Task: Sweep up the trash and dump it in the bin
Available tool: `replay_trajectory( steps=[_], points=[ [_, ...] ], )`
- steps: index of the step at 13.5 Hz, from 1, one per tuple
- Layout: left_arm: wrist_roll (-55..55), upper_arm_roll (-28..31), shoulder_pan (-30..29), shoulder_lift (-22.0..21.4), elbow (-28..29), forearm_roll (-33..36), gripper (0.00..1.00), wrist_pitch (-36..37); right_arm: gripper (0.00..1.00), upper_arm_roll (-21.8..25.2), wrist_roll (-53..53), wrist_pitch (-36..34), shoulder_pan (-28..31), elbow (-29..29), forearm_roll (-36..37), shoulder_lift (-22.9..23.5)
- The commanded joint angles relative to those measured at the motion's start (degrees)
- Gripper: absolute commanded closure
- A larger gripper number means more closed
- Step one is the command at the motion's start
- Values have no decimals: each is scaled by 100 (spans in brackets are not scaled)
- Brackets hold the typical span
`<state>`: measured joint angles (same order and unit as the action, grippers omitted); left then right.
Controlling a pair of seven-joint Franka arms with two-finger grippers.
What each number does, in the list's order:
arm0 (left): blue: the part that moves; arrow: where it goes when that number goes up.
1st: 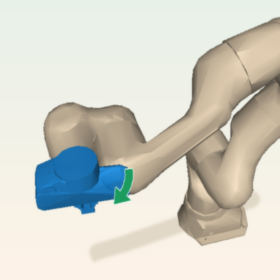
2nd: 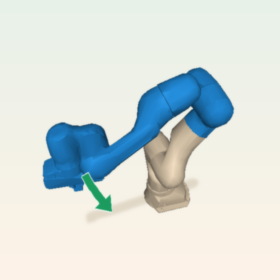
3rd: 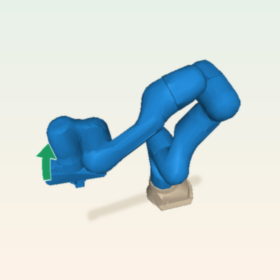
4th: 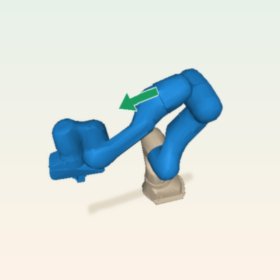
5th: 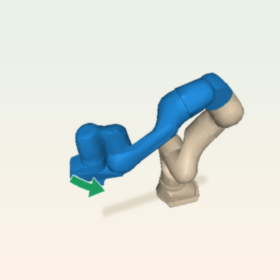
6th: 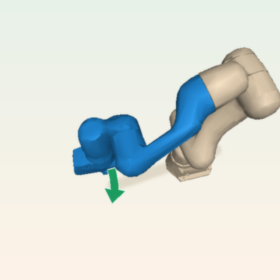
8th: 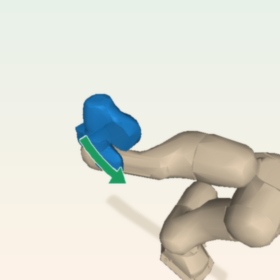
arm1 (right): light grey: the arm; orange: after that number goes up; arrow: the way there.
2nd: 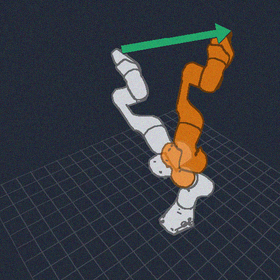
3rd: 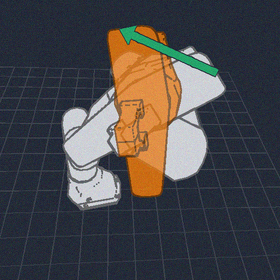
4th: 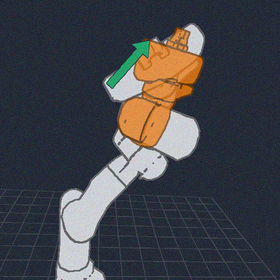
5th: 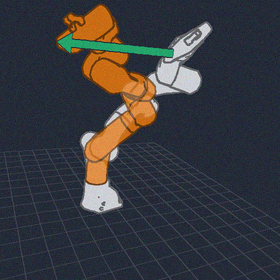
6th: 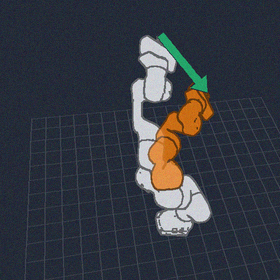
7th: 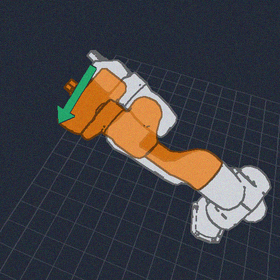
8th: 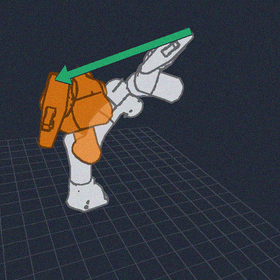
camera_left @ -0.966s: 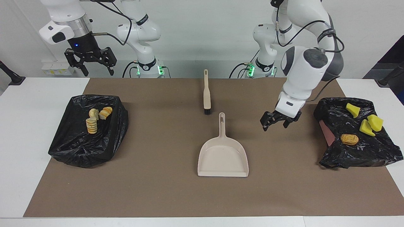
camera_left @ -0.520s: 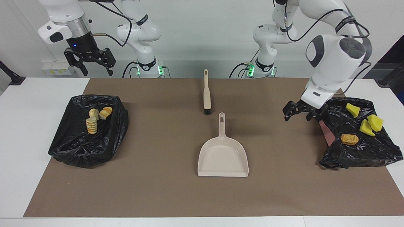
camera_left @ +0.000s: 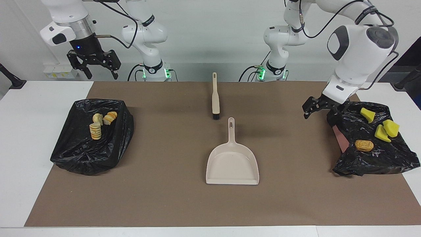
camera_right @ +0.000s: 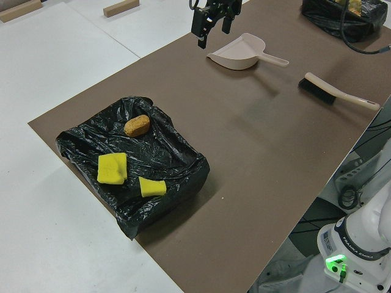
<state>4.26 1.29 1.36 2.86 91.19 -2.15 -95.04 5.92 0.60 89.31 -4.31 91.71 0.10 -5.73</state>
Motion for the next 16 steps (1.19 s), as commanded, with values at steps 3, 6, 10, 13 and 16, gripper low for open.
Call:
replay_trajectory(
  steps=[3, 6, 10, 13, 16],
  points=[
    [347, 20, -66, -251, -127, 162, 0, 625, 0, -12, 89, 8, 18, 58, -98, -78],
    [321, 20, -83, -163, -487, 154, 0, 1197, 0, -12, 89, 8, 27, 49, -98, -78],
    [251, 11, -66, -198, -462, 154, 0, 1110, 0, -12, 98, 8, 27, 58, -107, -78],
    [250, 11, -66, -216, -444, 154, 0, 1075, 0, -12, 89, 8, 27, 58, -106, -78],
    [259, 20, -39, -198, -470, 180, 0, 1127, 0, -12, 98, 8, 18, 58, -107, -78]
  ],
)
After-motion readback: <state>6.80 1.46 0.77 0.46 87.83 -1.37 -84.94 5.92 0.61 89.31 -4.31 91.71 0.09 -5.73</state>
